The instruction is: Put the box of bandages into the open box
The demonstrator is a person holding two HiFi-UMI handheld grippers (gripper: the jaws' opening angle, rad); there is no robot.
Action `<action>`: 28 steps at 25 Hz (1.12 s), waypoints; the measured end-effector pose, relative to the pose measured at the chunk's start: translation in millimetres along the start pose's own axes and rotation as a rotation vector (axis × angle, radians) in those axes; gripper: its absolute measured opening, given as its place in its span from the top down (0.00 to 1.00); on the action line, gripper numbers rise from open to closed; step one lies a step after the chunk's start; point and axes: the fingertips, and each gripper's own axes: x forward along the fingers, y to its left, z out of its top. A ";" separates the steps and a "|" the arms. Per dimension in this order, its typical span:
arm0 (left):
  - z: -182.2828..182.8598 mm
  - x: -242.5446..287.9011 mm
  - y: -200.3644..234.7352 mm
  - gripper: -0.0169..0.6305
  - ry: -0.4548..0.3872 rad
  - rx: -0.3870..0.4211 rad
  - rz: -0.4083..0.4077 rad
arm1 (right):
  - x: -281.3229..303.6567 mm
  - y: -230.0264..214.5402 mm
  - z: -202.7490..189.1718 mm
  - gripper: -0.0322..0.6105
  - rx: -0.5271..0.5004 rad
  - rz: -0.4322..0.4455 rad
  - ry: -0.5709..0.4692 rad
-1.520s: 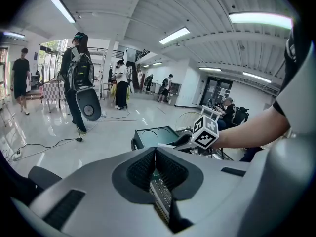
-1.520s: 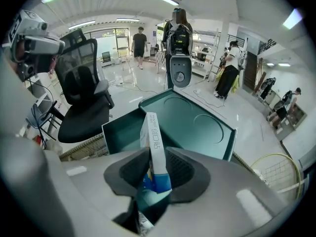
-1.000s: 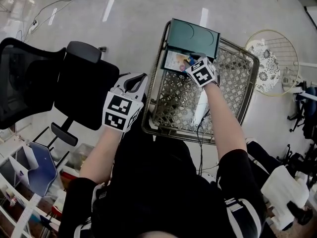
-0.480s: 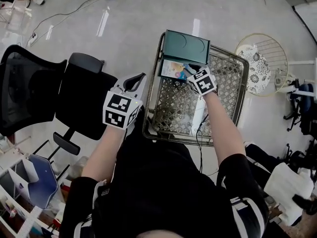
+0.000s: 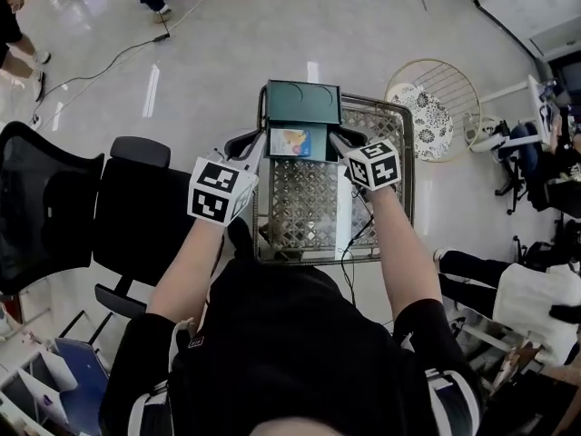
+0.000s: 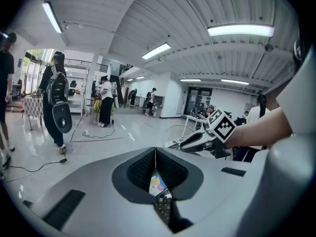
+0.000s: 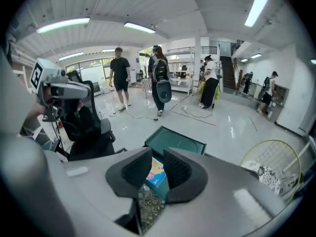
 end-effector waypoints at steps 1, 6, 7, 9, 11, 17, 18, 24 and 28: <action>4.8 0.7 -2.9 0.96 -0.009 0.007 -0.006 | -10.8 -1.1 4.2 0.83 0.029 -0.006 -0.030; 31.0 -5.3 -27.1 0.96 -0.059 0.036 0.007 | -67.2 -5.1 18.8 0.84 0.073 -0.025 -0.152; 36.7 -7.2 -32.9 0.96 -0.067 0.043 0.015 | -78.0 -5.1 22.3 0.84 0.072 -0.022 -0.178; 47.7 -11.8 -46.2 0.96 -0.087 0.054 0.036 | -100.9 -3.4 27.5 0.85 0.069 -0.012 -0.229; 57.7 -17.1 -60.6 0.96 -0.111 0.060 0.060 | -124.9 -0.8 30.2 0.86 0.076 -0.001 -0.287; 69.3 -35.7 -94.9 0.96 -0.153 0.057 0.126 | -192.9 5.4 21.1 0.89 0.143 0.045 -0.458; 72.1 -39.7 -101.2 0.96 -0.160 0.055 0.137 | -206.1 3.5 18.5 0.90 0.147 0.053 -0.476; 76.9 -63.6 -120.5 0.96 -0.186 0.070 0.199 | -272.5 -6.5 15.1 0.93 0.161 0.032 -0.604; 82.2 -75.9 -119.5 0.96 -0.196 0.086 0.209 | -308.0 -10.3 26.6 0.94 0.158 -0.006 -0.697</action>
